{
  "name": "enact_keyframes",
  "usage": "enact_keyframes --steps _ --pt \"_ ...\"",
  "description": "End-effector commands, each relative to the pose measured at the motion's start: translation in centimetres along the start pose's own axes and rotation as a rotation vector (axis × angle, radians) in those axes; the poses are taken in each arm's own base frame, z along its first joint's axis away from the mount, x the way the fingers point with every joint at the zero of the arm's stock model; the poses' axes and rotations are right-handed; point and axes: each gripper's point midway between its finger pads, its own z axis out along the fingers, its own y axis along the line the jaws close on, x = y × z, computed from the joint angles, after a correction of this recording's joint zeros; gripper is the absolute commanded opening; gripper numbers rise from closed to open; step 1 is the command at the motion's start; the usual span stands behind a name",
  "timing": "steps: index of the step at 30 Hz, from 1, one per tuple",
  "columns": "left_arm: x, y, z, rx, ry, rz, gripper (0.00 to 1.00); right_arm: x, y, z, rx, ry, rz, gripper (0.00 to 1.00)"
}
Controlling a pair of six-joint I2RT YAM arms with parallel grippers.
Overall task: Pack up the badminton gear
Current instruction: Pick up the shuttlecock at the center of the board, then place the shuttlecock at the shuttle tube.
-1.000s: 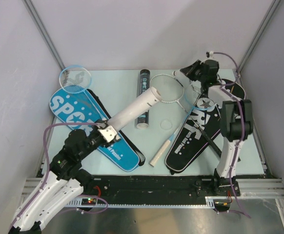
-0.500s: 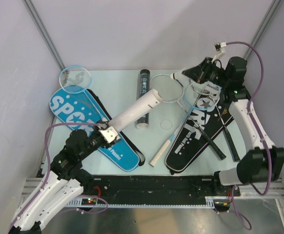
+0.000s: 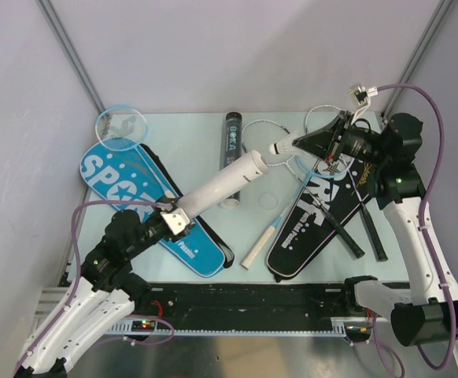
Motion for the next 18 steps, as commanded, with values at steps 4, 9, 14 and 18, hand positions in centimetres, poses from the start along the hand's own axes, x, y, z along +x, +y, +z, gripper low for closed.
enact_keyframes --steps 4,9,14,18 --pt "-2.7 0.1 -0.1 0.018 -0.111 0.041 0.24 0.7 4.1 0.8 -0.154 0.036 -0.011 0.0" --pt "-2.6 0.0 0.0 0.026 -0.108 0.041 0.24 2.4 5.1 2.1 -0.216 0.091 0.011 0.0" --pt "-2.7 -0.7 0.3 0.065 -0.116 0.047 0.23 4.8 5.3 3.1 -0.268 0.166 0.061 0.0" --pt "-2.6 -0.7 0.5 0.07 -0.112 0.047 0.23 5.6 5.0 3.1 -0.251 0.187 0.077 0.0"
